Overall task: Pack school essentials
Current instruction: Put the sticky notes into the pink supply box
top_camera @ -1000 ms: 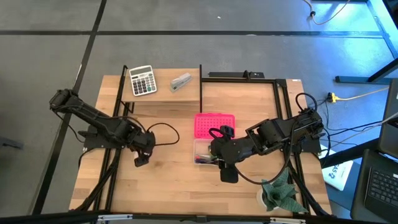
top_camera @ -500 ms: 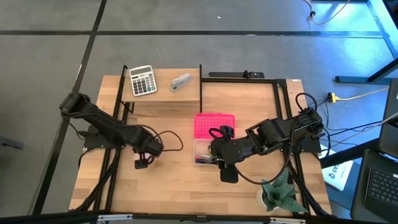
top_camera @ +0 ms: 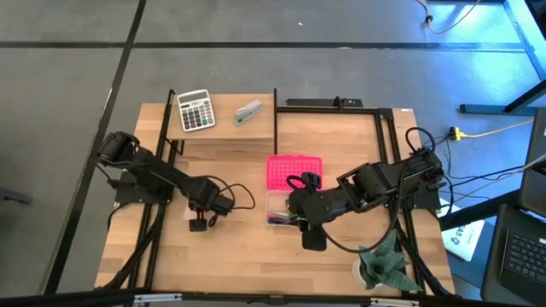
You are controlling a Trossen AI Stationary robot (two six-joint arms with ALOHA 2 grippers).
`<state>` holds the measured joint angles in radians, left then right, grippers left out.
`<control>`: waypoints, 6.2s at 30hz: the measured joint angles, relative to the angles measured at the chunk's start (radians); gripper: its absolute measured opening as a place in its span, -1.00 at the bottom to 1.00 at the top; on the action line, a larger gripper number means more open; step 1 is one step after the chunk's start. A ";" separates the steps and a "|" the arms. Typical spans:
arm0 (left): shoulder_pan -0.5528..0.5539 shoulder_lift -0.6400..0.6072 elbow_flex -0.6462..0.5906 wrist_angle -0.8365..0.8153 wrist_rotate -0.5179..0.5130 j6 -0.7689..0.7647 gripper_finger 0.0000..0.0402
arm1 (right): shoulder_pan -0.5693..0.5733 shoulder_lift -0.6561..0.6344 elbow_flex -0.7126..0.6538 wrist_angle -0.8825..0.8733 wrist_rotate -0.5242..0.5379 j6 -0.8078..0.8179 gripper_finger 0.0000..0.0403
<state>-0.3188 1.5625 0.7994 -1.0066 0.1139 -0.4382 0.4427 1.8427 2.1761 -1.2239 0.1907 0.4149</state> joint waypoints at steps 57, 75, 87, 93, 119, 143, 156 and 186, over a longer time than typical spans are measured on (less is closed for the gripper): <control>-0.015 0.003 -0.036 0.021 -0.040 0.057 0.97 | 0.000 0.000 0.000 0.000 0.000 -0.002 -0.04; -0.009 -0.013 -0.028 -0.005 -0.009 0.083 0.97 | 0.000 0.000 0.000 0.000 0.000 0.000 -0.04; -0.021 -0.013 -0.028 -0.013 -0.008 0.110 0.98 | 0.000 0.000 0.000 0.000 0.000 -0.002 -0.04; -0.037 -0.012 -0.034 -0.001 -0.036 0.111 0.98 | 0.000 0.000 0.000 0.000 0.000 -0.002 -0.04; -0.050 -0.013 -0.085 0.072 -0.046 0.075 0.98 | 0.000 0.000 0.000 0.000 0.000 0.000 -0.04; -0.071 -0.012 -0.087 0.090 -0.072 0.087 0.98 | 0.000 0.000 0.000 0.000 0.000 -0.002 -0.04; -0.073 -0.011 -0.088 0.098 -0.071 0.101 0.98 | 0.000 0.000 0.000 0.000 0.000 -0.001 -0.04; -0.073 -0.011 -0.087 0.102 -0.076 0.064 0.75 | 0.000 0.000 0.000 0.000 0.000 -0.001 -0.04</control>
<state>-0.3920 1.5517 0.7124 -0.9047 0.0380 -0.3746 0.4427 1.8427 2.1761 -1.2238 0.1906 0.4141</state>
